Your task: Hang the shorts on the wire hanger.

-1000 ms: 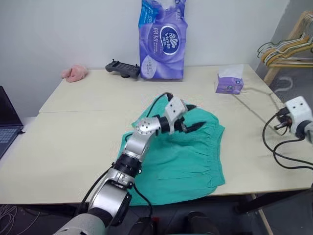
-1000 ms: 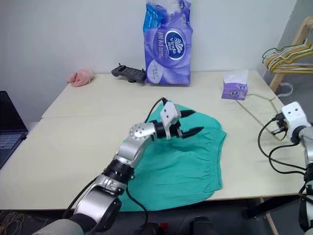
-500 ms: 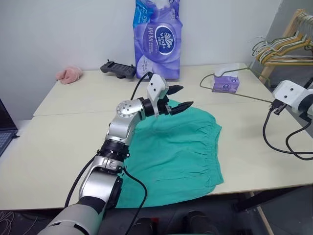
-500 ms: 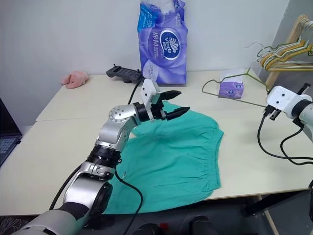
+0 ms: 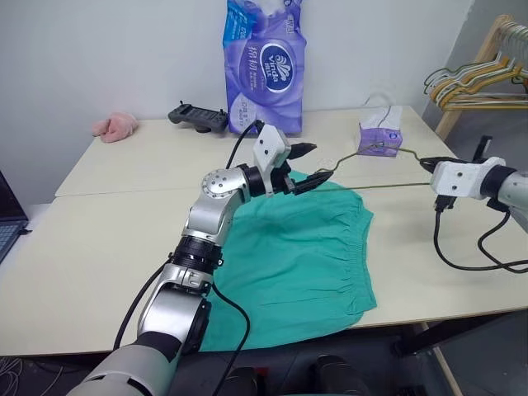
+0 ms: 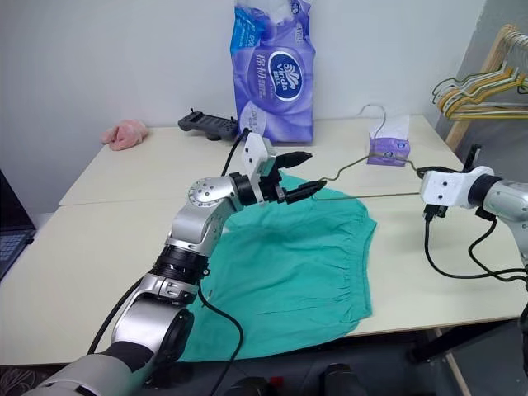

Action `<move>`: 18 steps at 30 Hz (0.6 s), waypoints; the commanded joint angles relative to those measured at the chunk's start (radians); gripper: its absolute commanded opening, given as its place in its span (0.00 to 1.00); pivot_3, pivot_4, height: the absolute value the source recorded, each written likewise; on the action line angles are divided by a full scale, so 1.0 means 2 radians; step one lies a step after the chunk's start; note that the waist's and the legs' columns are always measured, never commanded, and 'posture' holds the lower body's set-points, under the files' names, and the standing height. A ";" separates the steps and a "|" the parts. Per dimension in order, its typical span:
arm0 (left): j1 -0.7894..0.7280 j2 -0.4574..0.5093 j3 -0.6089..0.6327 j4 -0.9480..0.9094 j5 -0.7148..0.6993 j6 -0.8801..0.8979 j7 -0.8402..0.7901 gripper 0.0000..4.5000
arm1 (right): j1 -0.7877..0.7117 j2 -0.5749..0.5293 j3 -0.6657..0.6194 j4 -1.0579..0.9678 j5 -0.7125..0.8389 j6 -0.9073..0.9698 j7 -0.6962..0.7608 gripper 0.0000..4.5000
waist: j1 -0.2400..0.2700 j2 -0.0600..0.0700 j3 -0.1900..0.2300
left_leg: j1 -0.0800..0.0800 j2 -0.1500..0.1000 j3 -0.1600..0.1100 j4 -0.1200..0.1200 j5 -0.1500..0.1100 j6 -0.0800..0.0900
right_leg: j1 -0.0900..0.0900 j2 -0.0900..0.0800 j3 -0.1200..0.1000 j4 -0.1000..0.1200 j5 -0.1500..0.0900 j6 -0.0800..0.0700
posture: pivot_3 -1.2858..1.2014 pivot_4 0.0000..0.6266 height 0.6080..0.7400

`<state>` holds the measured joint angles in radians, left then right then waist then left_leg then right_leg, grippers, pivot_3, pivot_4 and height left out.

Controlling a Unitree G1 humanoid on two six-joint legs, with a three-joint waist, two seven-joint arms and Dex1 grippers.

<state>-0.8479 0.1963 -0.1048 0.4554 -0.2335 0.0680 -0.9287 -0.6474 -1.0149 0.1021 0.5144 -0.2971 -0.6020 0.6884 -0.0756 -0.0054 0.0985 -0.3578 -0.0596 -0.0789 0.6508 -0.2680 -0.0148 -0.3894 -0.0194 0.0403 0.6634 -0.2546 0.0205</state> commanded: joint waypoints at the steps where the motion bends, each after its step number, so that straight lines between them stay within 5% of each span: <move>1: -0.036 0.001 0.009 0.023 0.000 -0.018 -0.005 0.84 | -0.008 -0.021 -0.007 -0.021 -0.022 -0.043 -0.024 0.00 | 0.000 0.000 0.000 | 0.000 0.000 0.000 0.000 0.000 0.000 | 0.000 0.000 0.000 0.000 0.000 0.000 | 0.46 0.05 1.00; 11: -0.034 0.020 0.019 0.065 -0.056 0.133 -0.095 0.84 | -0.050 -0.045 -0.012 -0.015 -0.064 -0.123 -0.084 0.00 | -0.012 0.000 0.000 | 0.000 0.000 0.000 0.000 -0.001 0.001 | 0.000 0.000 0.000 0.000 0.000 0.000 | 0.45 0.05 1.00; 18: -0.052 0.028 -0.003 0.133 -0.001 0.078 -0.105 0.84 | -0.059 -0.041 -0.004 -0.047 -0.053 -0.140 -0.070 0.00 | -0.018 0.000 0.000 | 0.000 0.000 0.000 0.000 -0.001 0.001 | 0.000 0.000 0.000 0.000 0.000 0.000 | 0.44 0.05 1.00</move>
<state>-0.9098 0.2485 -0.1090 0.7265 -0.2499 0.2665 -1.1243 -0.7366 -1.0893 0.1024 0.4703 -0.4296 -0.8710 0.5439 -0.1111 -0.0054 0.0985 -0.3578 -0.0594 -0.0781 0.6510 -0.2692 -0.0132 -0.3896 -0.0189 0.0411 0.6634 -0.2549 0.0208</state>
